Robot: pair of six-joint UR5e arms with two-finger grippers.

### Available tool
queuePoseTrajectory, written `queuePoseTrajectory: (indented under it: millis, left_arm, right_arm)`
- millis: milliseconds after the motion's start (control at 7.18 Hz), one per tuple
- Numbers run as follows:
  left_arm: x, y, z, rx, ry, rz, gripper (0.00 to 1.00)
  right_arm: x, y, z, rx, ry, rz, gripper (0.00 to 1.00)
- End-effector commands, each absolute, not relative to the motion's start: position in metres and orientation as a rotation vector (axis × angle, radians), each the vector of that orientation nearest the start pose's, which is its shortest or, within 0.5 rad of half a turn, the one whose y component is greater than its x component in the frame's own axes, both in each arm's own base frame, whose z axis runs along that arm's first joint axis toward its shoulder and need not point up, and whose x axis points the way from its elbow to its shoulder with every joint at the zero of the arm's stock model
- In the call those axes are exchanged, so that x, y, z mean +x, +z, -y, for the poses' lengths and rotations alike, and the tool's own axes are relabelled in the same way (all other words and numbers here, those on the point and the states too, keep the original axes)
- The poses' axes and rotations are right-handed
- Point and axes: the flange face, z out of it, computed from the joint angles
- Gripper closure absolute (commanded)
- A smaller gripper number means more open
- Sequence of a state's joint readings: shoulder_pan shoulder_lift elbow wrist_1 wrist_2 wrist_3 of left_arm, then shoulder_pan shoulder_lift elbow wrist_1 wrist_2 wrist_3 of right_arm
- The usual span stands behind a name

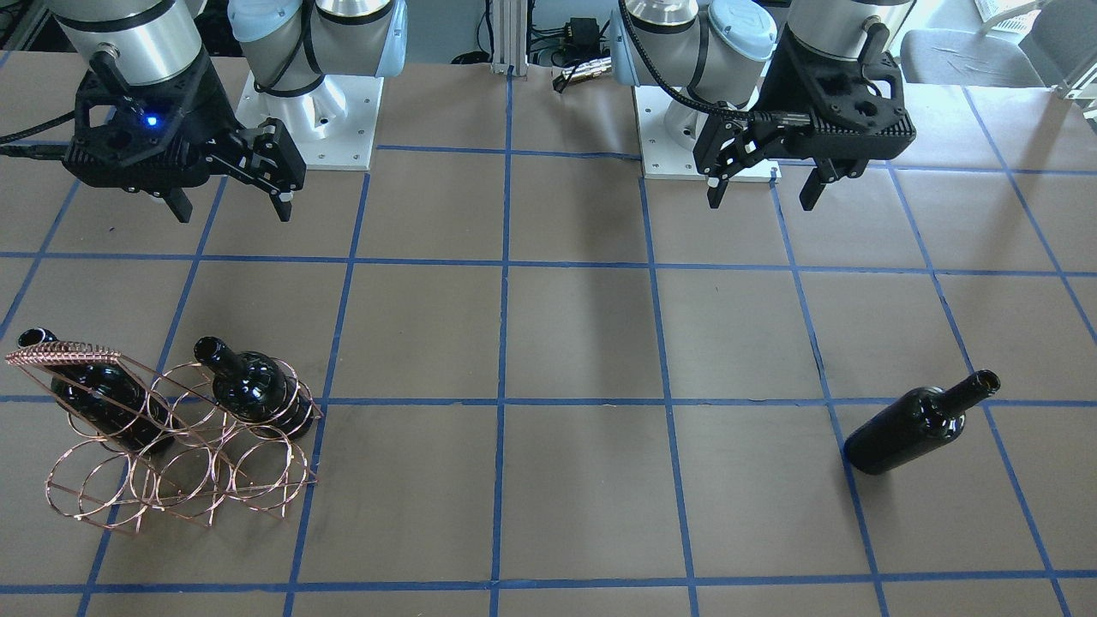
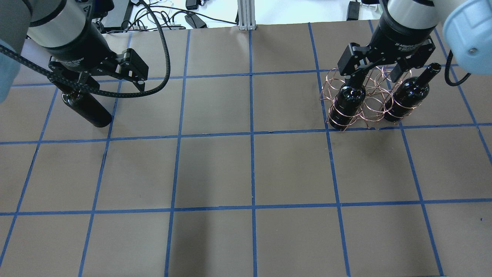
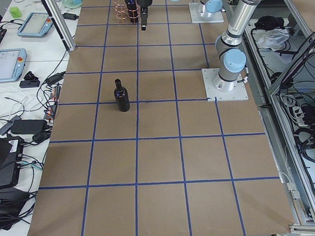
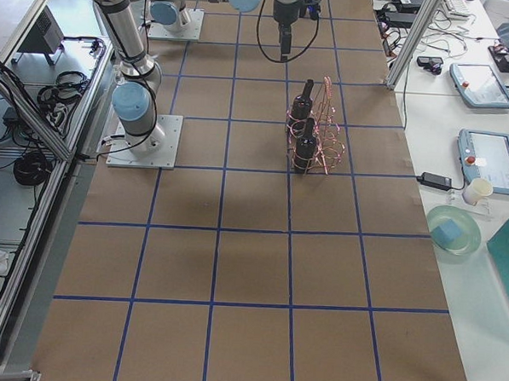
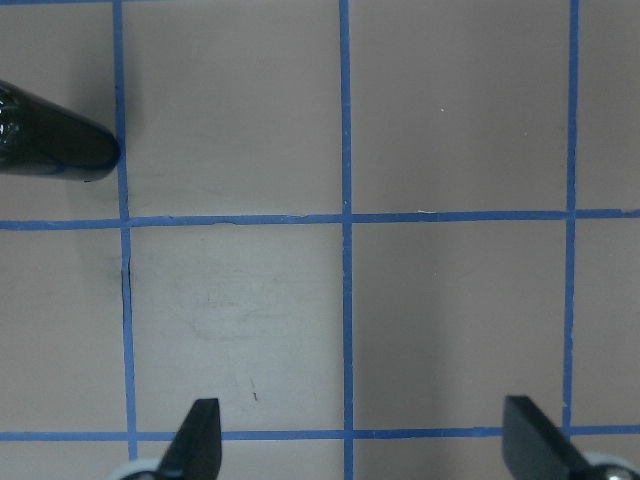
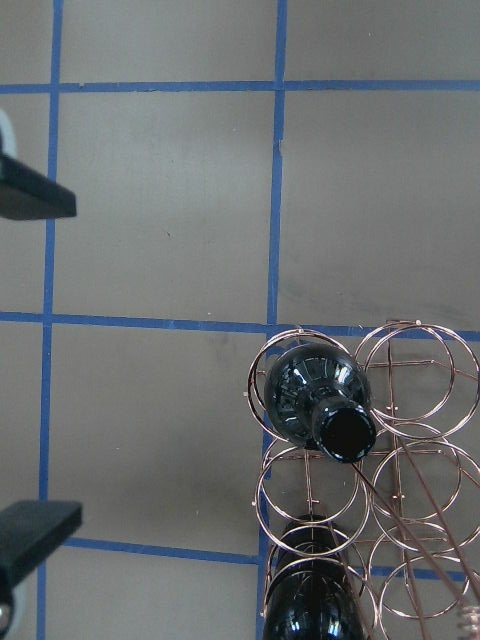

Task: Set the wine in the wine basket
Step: 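Lower the left gripper over the neck of the lying dark wine bottle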

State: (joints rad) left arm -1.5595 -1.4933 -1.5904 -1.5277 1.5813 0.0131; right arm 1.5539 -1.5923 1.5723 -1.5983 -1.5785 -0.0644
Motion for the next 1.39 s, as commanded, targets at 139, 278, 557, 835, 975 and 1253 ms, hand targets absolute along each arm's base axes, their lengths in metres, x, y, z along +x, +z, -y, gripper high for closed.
queuePoseTrajectory:
  millis: [139,278,557,835,975,1253]
  left_arm:
    - [-0.126,0.519,0.469,-0.001,-0.158,-3.126,0.0]
    - [-0.127,0.521,0.47,-0.003,-0.173,-3.126,0.0]
    - [-0.122,0.52,0.47,-0.013,-0.16,-3.123,0.0]
    - [-0.118,0.519,0.472,-0.014,-0.154,-3.109,0.0]
    - [-0.116,0.52,0.471,-0.015,-0.153,-3.1,0.0]
    - [-0.114,0.519,0.472,-0.022,-0.153,-3.098,0.0]
  right_arm:
    - [0.124,0.5,0.489,-0.075,-0.072,-3.149,0.0]
    - [0.124,0.5,0.489,-0.075,-0.074,-3.149,0.0]
    - [0.124,0.5,0.489,-0.075,-0.072,-3.149,0.0]
    - [0.124,0.5,0.489,-0.075,-0.072,-3.149,0.0]
    - [0.124,0.5,0.489,-0.075,-0.074,-3.148,0.0]
    - [0.124,0.5,0.489,-0.075,-0.074,-3.148,0.0]
